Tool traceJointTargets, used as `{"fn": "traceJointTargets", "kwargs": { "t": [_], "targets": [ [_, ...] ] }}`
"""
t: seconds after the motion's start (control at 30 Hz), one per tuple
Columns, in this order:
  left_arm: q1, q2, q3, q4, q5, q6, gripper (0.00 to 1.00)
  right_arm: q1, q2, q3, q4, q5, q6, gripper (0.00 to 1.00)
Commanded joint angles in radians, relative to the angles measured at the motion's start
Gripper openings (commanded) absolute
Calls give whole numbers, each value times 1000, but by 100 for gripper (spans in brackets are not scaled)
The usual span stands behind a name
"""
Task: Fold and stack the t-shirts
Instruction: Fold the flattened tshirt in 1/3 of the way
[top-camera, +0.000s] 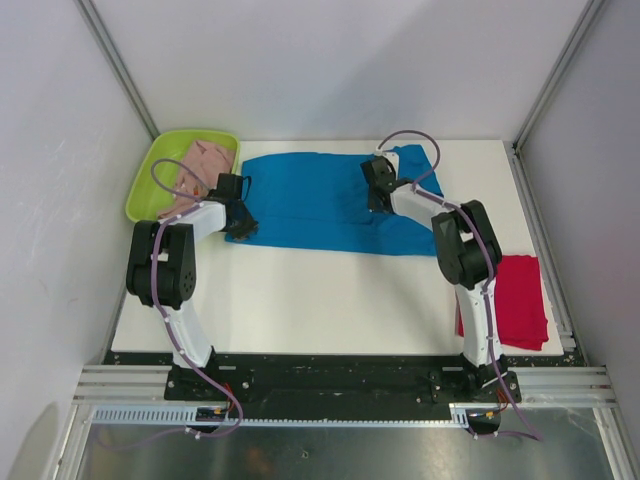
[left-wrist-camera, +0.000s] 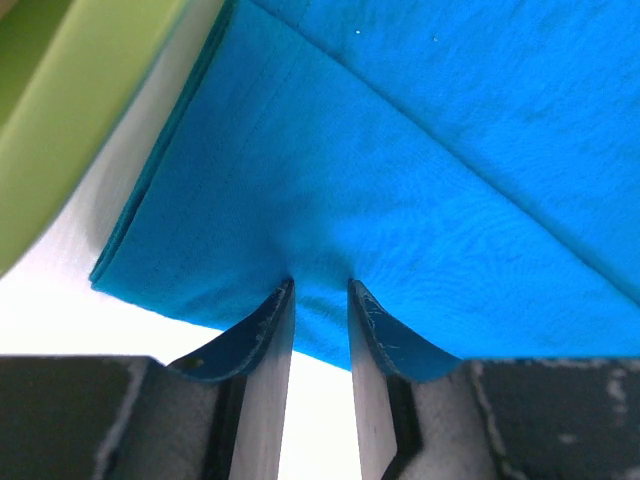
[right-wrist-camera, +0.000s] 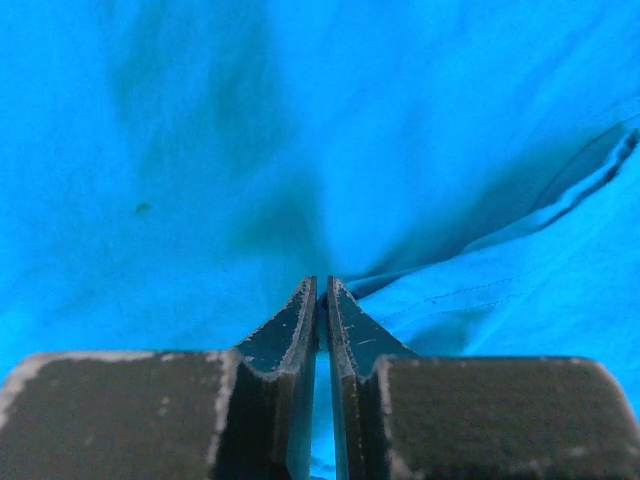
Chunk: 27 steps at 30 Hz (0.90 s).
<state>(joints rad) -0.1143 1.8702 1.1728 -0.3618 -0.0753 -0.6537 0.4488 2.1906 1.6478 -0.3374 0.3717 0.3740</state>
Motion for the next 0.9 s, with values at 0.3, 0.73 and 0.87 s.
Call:
{"fn": "traceJointTargets", "kwargs": {
  "t": [0.3,0.73,0.87],
  "targets": [
    [15,6,-2,-35,-37,27,35,16,-78,-44,129,-64,-88,24],
    [14,-114,-12,-33,31,50,48,-131,-318,-148,-69,-141,120,57],
    [14,-158,-26,-33,51,50,48,-229,-451,-310,-131,-195,201,52]
  ]
}}
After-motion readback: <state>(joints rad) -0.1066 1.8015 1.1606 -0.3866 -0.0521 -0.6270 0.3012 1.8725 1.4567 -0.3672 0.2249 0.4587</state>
